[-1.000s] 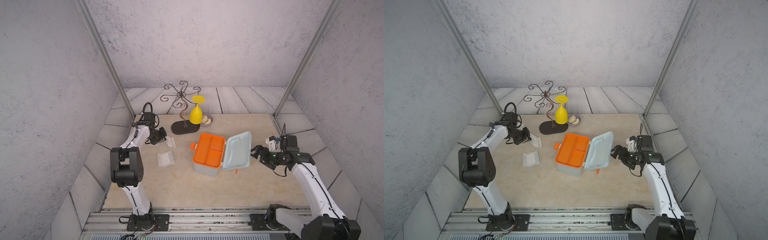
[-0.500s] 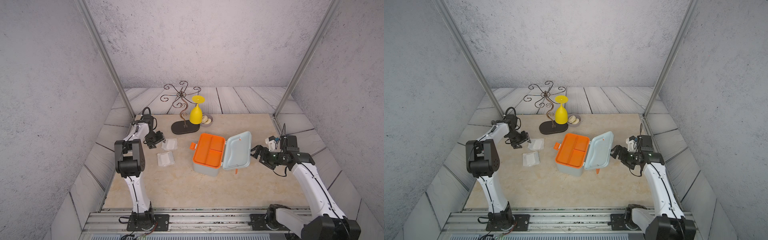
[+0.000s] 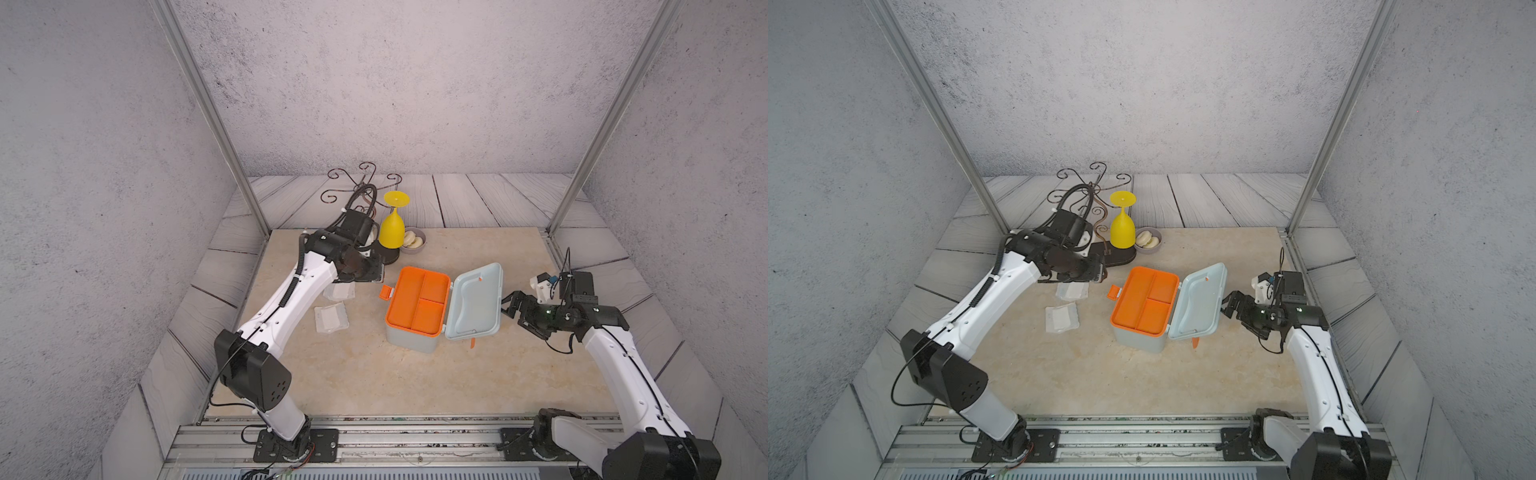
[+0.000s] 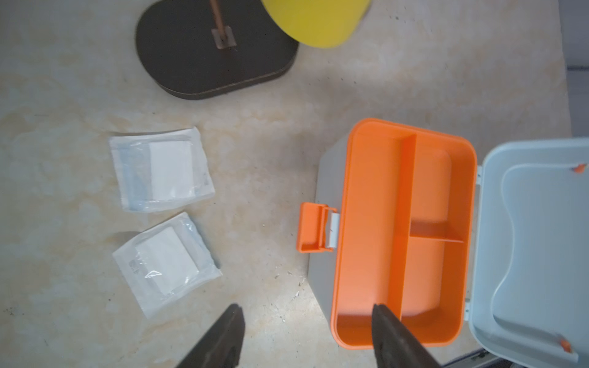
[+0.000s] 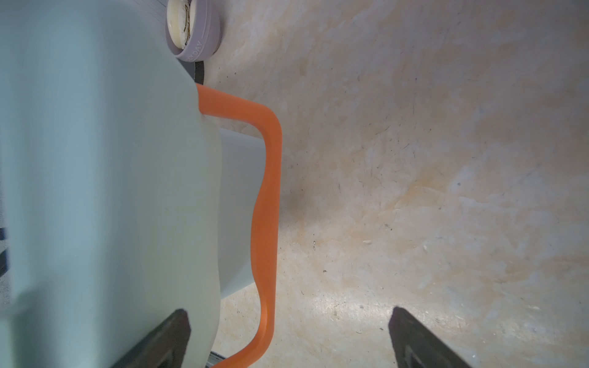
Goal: Open first aid kits and take out gauze
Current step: Pick up the compartment layer from the first aid kit.
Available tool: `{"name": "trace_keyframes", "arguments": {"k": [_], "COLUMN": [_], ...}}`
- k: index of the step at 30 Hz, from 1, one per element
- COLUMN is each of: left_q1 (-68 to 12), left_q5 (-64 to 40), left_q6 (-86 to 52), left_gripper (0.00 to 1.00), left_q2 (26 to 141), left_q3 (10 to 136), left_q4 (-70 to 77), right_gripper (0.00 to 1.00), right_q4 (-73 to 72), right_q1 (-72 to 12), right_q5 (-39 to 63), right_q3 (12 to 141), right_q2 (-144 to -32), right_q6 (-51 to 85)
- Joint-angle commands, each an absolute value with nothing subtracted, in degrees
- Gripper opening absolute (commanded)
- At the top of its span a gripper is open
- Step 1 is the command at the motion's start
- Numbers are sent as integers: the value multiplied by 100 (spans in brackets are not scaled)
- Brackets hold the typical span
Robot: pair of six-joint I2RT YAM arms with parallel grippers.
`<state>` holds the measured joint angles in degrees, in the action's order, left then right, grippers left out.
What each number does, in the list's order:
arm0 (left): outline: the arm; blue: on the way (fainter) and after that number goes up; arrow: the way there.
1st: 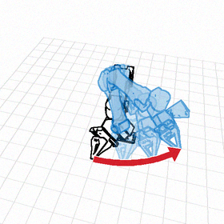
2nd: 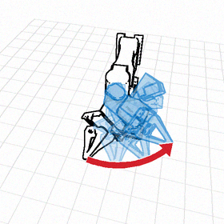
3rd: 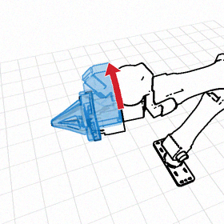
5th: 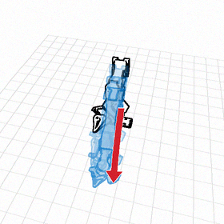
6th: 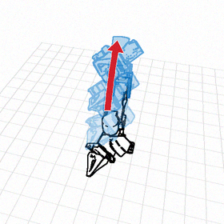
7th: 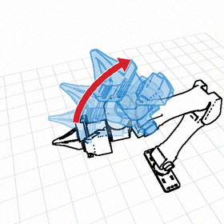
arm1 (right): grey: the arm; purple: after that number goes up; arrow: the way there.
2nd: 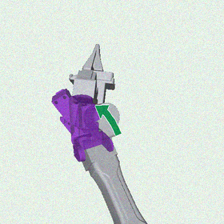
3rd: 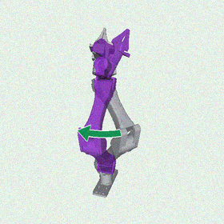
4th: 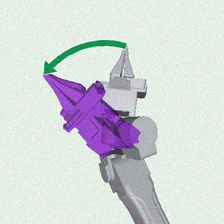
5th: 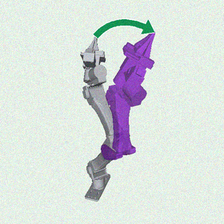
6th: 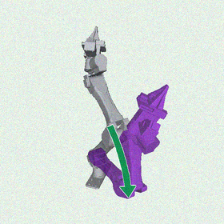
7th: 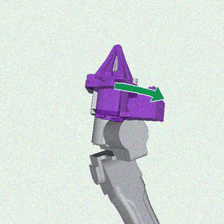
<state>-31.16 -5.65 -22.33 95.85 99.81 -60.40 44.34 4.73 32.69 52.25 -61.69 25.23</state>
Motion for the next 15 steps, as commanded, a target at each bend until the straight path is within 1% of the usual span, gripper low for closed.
{"name": "trace_keyframes", "arguments": {"k": [1,4,8,12,15], "left_q1": [-3691,-4165,-4535,-4597,-4589], "left_q5": [-409,-318,-214,-25,218], "left_q6": [-2224,-2197,-2180,-2067,-2048], "left_gripper": [64,62,58,55,49], "left_q2": [10060,10498,10978,11404,11713], "left_q3": [10310,10530,10631,10828,11002], "left_q4": [-6463,-6579,-6592,-6614,-6688], "right_gripper": [99,99,99,99,99], "right_q4": [4436,4443,4455,4456,4465], "right_q1": [488,485,492,485,491], "right_q5": [3305,3295,3287,3288,3301], "right_q3": [5183,5202,5216,5204,5212], "right_q2": [-6073,-6082,-6073,-6057,-6047], "right_q6": [2471,2476,2470,2470,2470]}}
